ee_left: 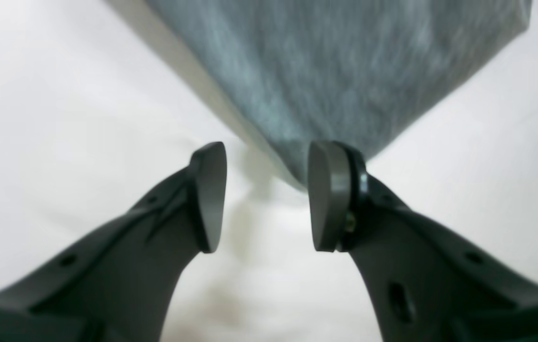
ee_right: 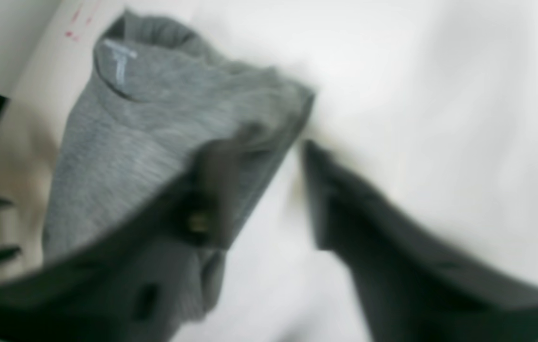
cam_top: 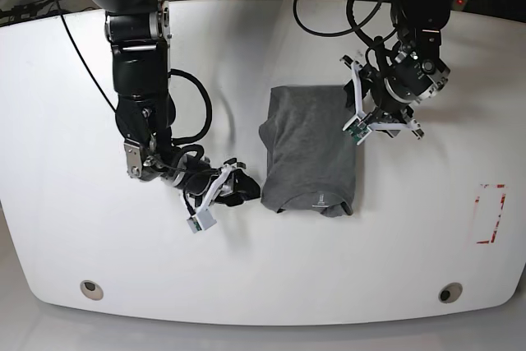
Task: Fold the T-shirt properly
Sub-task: 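Grasp the folded shirt's edge with the left gripper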
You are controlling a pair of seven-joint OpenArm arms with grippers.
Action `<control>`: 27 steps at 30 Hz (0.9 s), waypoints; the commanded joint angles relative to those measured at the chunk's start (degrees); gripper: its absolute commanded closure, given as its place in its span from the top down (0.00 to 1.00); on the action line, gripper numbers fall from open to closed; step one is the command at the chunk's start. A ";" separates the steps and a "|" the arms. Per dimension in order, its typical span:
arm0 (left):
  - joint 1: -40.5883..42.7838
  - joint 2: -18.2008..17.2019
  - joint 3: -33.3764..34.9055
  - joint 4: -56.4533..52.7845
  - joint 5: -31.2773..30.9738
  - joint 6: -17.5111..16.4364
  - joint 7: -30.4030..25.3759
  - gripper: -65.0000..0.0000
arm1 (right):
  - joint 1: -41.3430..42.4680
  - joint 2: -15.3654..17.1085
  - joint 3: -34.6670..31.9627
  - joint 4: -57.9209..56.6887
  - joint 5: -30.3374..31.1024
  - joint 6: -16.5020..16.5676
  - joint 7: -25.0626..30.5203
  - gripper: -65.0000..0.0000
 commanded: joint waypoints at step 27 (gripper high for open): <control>-5.16 3.37 14.10 -10.76 -0.13 0.12 -5.82 0.40 | 2.13 -4.48 -5.03 1.92 1.11 0.93 -0.57 0.54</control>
